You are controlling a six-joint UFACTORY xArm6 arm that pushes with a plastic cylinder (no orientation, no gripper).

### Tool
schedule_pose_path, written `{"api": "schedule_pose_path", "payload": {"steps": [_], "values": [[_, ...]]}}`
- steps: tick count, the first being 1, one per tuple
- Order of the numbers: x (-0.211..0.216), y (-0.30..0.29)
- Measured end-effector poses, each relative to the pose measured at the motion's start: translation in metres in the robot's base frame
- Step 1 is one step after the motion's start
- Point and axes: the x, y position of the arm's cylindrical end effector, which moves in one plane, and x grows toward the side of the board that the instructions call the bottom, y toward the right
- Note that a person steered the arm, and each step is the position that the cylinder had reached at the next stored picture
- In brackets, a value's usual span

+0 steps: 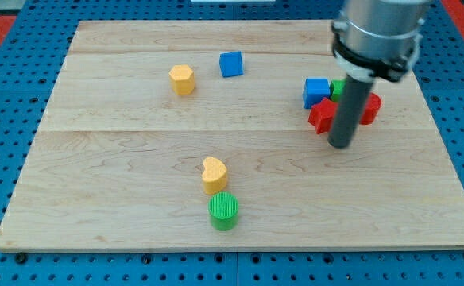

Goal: Place the green circle right to the heart

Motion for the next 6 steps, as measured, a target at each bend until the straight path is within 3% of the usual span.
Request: {"api": "schedule_pose_path", "payload": {"steps": [1,2,3,6], "values": [[0.119,-0.015],[0.123,-0.088],[0.112,-0.181],[-0.023,-0.148]]}}
